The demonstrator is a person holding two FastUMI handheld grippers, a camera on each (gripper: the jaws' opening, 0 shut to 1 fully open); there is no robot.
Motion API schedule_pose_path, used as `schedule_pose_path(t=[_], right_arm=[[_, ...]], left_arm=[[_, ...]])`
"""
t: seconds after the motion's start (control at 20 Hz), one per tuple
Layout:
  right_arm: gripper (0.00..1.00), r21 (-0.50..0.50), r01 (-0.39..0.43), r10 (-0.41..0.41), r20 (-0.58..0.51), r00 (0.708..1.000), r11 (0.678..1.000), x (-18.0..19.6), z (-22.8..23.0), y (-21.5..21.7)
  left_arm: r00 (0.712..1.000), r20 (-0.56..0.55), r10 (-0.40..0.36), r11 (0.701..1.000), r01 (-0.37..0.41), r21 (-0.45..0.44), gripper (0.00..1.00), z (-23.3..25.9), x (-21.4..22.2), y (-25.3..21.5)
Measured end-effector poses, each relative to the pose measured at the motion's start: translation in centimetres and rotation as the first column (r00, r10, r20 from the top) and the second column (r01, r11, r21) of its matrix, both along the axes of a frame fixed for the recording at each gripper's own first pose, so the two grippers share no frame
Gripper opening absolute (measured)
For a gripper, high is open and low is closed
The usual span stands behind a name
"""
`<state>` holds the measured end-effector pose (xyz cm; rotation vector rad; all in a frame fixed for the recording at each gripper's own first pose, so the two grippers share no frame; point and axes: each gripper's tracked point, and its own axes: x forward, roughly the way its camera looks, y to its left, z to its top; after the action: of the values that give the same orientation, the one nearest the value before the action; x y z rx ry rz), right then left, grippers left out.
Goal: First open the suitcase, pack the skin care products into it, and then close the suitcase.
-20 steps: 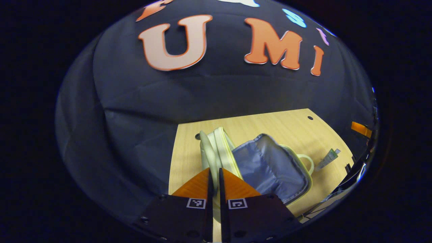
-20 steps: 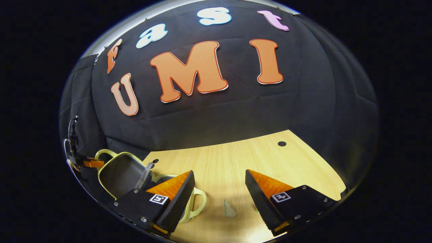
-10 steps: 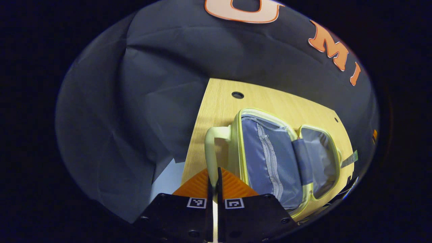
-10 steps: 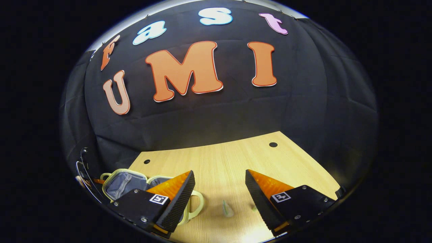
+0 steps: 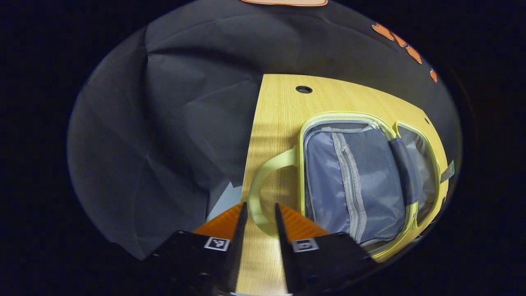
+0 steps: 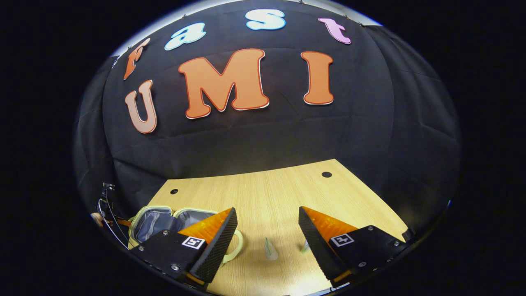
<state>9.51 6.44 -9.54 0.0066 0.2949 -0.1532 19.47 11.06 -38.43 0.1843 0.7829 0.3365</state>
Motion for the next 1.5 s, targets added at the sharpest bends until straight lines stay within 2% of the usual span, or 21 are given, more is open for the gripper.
schedule_pose_path(t=[0.1,0.15,0.25,0.45,0.6,0.75,1.0,1.15,1.35,1.5], right_arm=[[0.95,0.002,-0.001,0.001,-0.003,1.0,1.0,-0.1,-0.3,-0.3],[0.95,-0.002,-0.003,0.003,-0.004,1.0,1.0,0.0,-0.3,-0.4],[0.95,-0.015,-0.01,0.01,-0.001,1.0,1.0,-0.1,-0.4,-0.8],[0.95,-0.018,-0.047,0.047,0.003,0.999,0.999,0.0,-0.6,-1.8],[0.95,-0.024,-0.08,0.079,-0.002,0.997,0.997,-0.1,-0.5,-3.9],[0.95,-0.018,-0.117,0.117,-0.012,0.993,0.993,0.0,-0.1,-6.5],[0.95,-0.031,-0.169,0.168,-0.034,0.985,0.985,-0.3,-0.1,-11.6],[0.95,-0.038,-0.193,0.19,-0.061,0.98,0.981,-0.9,-0.6,-14.4],[0.95,-0.041,-0.198,0.193,-0.097,0.976,0.979,-1.9,-1.6,-17.4],[0.96,0.012,-0.199,0.199,-0.082,0.976,0.98,-2.9,-1.1,-18.7]], left_arm=[[0.999,0.039,0.002,0.999,-0.004,0.039,0.69,1.9,-0.5,-0.8],[0.998,0.064,-0.015,0.999,0.012,0.043,0.75,2.9,-0.5,-1.9],[0.991,0.124,-0.056,0.996,0.048,0.07,0.99,4.8,0.1,-4.7],[0.968,0.224,-0.109,0.989,0.083,0.122,1.0,9.2,0.0,-11.5],[0.938,0.32,-0.135,0.989,0.107,0.103,1.0,11.0,0.8,-18.9],[0.916,0.357,-0.186,0.983,0.168,0.081,1.0,10.9,1.7,-27.3],[0.883,0.395,-0.253,0.963,0.268,0.019,1.0,9.1,2.5,-40.7],[0.858,0.413,-0.306,0.942,0.337,-0.003,1.0,6.5,3.7,-48.6],[0.83,0.407,-0.382,0.899,0.436,-0.044,0.97,2.5,5.2,-57.9],[0.805,0.384,-0.451,0.86,0.508,-0.055,0.98,-0.6,6.3,-62.6]])
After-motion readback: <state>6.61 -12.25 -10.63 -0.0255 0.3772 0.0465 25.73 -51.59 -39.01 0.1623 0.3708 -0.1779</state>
